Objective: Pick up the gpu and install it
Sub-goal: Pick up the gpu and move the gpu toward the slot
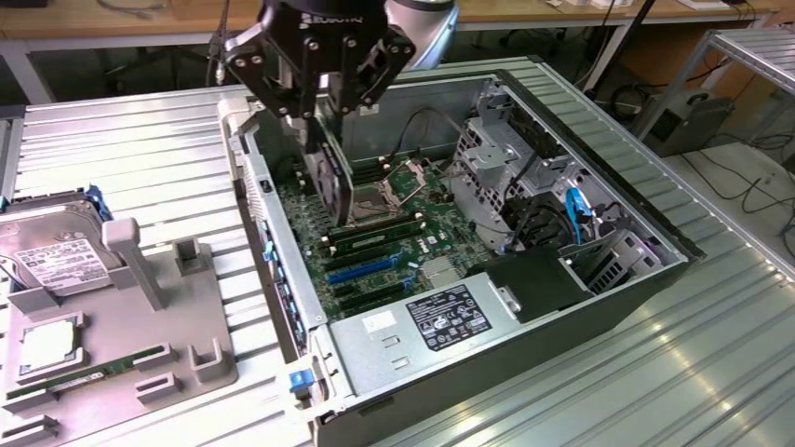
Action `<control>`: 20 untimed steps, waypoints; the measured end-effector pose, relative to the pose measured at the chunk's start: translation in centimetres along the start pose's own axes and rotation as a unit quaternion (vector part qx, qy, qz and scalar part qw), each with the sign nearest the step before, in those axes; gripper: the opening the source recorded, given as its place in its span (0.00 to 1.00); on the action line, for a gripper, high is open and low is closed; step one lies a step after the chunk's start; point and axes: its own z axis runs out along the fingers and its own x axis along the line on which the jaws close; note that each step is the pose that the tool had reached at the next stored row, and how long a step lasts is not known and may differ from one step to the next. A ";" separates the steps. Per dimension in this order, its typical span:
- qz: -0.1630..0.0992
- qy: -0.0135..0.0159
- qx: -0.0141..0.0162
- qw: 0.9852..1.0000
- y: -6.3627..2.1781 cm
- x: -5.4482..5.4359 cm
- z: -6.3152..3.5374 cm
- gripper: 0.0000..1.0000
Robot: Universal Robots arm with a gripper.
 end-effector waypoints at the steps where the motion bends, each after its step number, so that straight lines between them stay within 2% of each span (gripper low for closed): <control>1: 0.000 0.000 0.000 1.000 0.16 -0.5 0.18 0.26; 2: 0.000 0.000 0.001 1.000 0.31 -0.9 0.36 0.26; 7: 0.000 0.000 0.003 1.000 1.47 -4.7 1.84 0.26; 9: 0.000 0.000 0.005 1.000 1.66 -5.8 2.27 0.26; 13: 0.000 0.000 0.005 1.000 1.76 -8.3 3.25 0.26; 15: 0.000 0.000 0.005 1.000 1.75 -8.8 3.58 0.26; 20: 0.000 0.000 0.005 1.000 1.76 -8.9 3.66 0.26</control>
